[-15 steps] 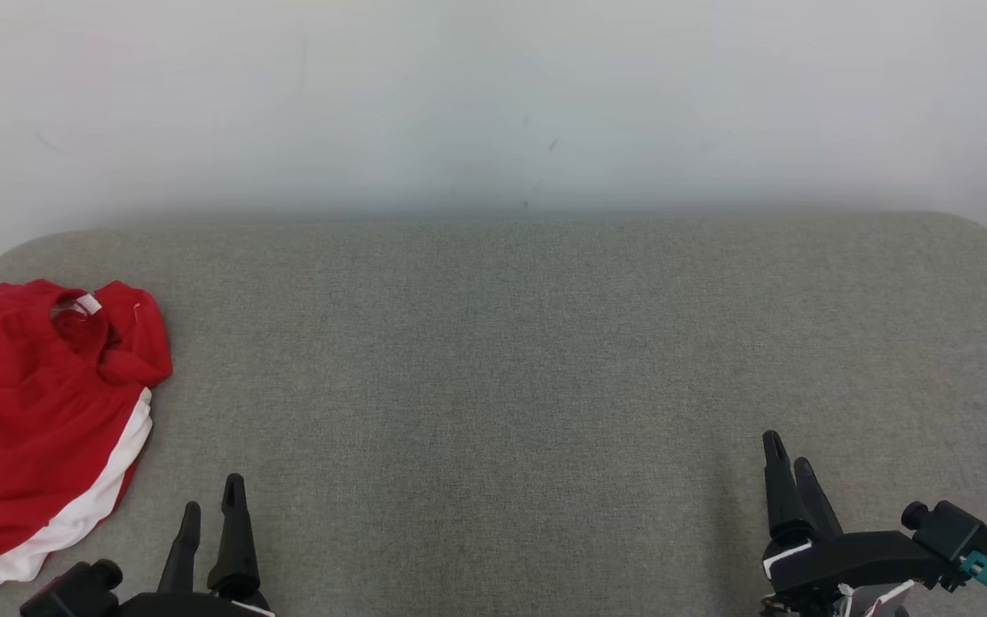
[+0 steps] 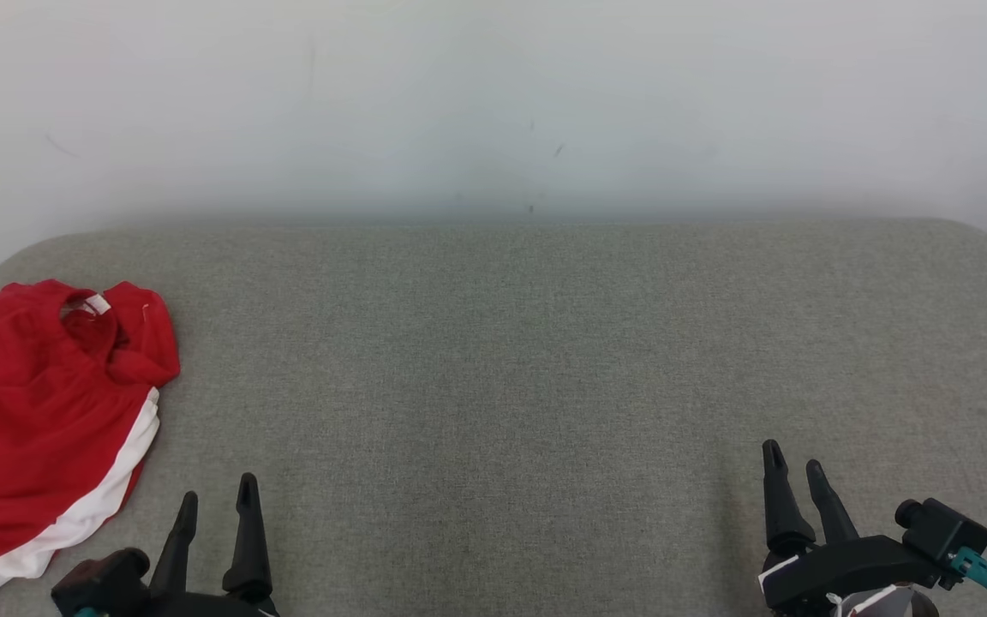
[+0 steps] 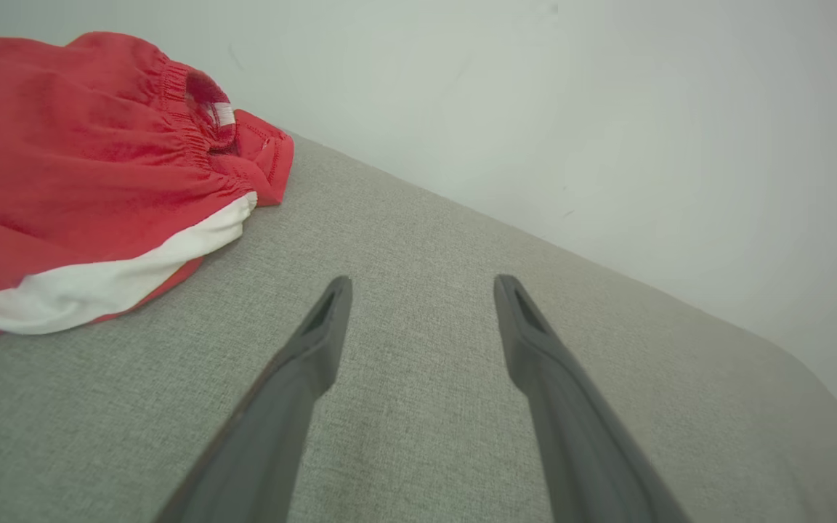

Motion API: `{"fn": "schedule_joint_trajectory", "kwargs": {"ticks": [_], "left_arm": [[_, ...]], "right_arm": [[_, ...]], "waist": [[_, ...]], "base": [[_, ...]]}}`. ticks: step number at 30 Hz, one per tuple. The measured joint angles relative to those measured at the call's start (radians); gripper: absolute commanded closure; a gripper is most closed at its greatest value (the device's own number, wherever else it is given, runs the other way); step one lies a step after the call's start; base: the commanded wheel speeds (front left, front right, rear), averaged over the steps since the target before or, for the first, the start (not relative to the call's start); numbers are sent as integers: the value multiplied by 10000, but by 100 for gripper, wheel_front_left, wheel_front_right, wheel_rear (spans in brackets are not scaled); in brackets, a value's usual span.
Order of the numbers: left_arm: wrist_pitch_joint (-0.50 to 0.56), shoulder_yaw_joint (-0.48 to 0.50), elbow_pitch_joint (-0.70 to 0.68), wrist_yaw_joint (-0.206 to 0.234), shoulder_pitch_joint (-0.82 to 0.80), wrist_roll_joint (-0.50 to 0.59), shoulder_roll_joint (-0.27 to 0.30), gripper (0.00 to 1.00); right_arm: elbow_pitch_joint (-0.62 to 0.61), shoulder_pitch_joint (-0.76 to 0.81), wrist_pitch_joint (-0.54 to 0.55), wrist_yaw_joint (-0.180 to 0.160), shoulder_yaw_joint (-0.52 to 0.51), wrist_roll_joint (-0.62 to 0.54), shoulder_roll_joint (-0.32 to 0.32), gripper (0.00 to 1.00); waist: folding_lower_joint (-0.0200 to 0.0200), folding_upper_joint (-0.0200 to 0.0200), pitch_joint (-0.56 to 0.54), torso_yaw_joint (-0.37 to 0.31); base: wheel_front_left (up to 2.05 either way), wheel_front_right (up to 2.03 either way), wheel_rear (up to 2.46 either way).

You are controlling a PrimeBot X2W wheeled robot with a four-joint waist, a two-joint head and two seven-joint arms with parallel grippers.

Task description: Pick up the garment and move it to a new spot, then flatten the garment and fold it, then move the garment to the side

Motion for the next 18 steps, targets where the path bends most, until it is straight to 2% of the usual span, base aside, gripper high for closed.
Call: {"fn": "schedule_joint_trajectory", "kwargs": {"ticks": [18], "left_arm": [[-489, -736, -121, 236, -10, 1933, 374, 0]], "right_arm": [[-194, 23, 46, 0, 10, -2583, -4, 0]], "waist": [[0, 0, 86, -21]], "base": [[0, 0, 0]]}}
